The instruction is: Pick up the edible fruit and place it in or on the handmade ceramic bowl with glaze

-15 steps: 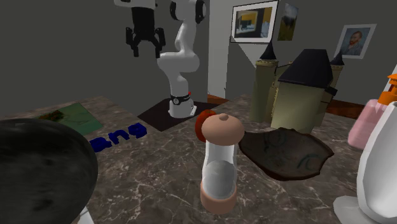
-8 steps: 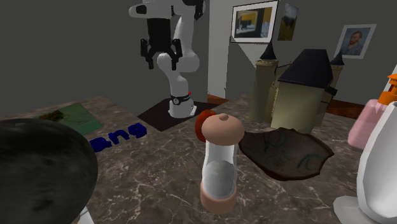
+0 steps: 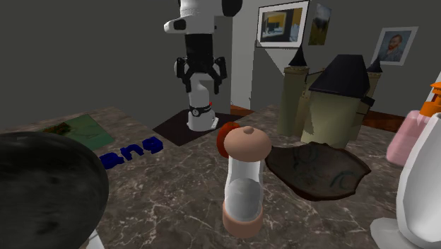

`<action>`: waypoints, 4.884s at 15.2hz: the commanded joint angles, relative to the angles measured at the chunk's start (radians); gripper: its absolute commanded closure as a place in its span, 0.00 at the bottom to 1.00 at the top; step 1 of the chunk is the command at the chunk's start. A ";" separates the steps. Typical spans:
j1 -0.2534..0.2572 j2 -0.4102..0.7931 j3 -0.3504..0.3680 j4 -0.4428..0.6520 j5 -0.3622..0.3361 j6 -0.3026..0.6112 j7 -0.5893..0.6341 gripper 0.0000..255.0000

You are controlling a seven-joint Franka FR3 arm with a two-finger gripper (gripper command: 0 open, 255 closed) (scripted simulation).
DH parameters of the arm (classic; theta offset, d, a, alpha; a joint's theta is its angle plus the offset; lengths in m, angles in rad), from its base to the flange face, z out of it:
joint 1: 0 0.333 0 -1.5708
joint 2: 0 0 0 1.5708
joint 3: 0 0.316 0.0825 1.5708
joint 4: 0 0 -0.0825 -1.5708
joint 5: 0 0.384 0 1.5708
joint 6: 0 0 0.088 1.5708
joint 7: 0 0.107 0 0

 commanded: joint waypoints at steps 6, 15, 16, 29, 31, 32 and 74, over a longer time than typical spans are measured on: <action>0.010 0.233 0.110 0.133 -0.025 0.108 0.170 0.00; 0.022 0.375 0.151 0.159 -0.077 0.220 0.258 0.00; 0.023 0.383 0.152 0.153 -0.081 0.233 0.261 0.00; 0.023 0.386 0.153 0.149 -0.082 0.241 0.262 1.00; 0.023 0.386 0.153 0.148 -0.082 0.241 0.262 1.00; 0.023 0.387 0.153 0.149 -0.082 0.241 0.262 1.00; 0.179 0.734 0.236 0.998 -0.293 -0.299 0.539 1.00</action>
